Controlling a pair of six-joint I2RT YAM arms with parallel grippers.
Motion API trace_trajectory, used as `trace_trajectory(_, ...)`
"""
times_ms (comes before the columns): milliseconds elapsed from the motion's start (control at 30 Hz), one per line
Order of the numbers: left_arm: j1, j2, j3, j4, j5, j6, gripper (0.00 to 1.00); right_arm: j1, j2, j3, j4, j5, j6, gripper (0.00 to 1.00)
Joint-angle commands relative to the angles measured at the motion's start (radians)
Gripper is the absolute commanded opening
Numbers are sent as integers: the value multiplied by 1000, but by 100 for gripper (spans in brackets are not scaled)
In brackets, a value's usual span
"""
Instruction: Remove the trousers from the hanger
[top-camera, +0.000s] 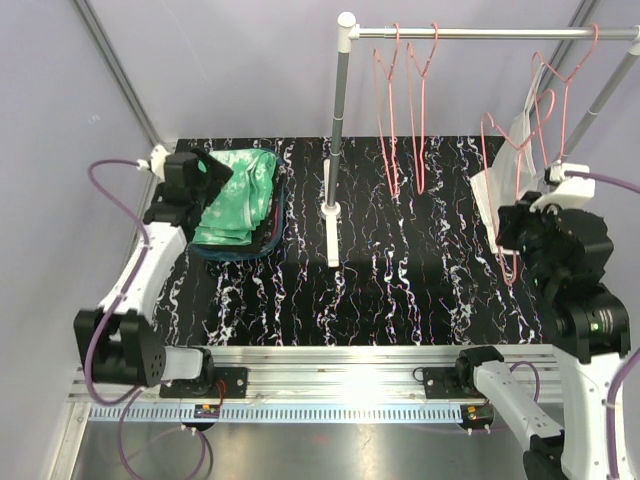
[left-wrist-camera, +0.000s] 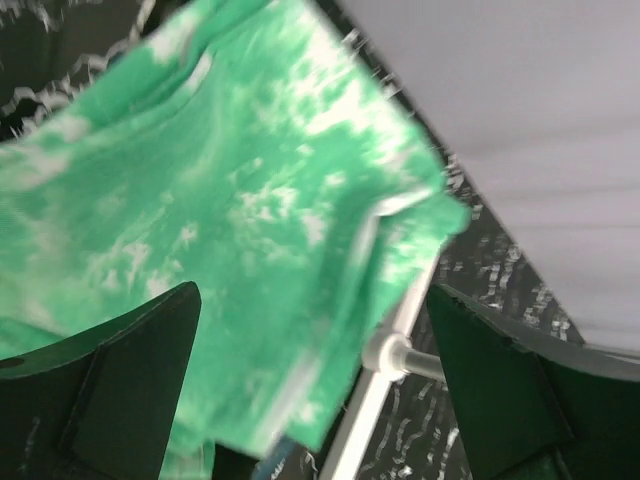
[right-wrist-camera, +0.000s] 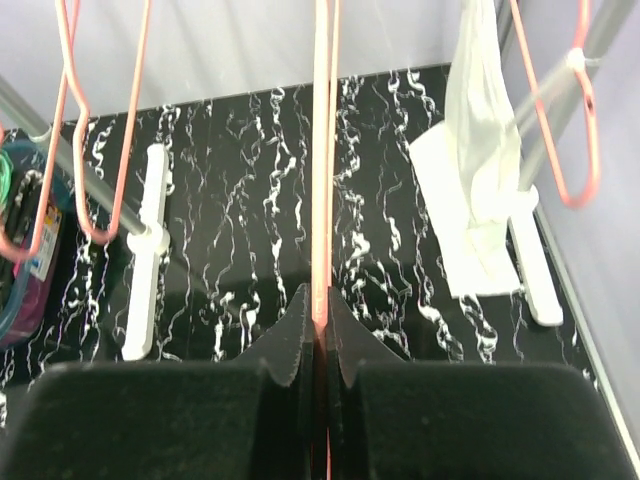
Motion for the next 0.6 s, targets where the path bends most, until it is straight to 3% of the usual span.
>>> trace_trajectory(0, 0, -180, 121, -220, -47, 89, 99, 6, 69, 60, 179, -5, -45, 0)
trace_trajectory(333, -1, -578, 50, -382, 62, 402, 99, 6, 293, 221, 347, -222, -90, 0)
trace_trajectory(567, -1, -693, 130, -597, -75, 592, 99, 6, 447, 270, 441, -265, -100, 0)
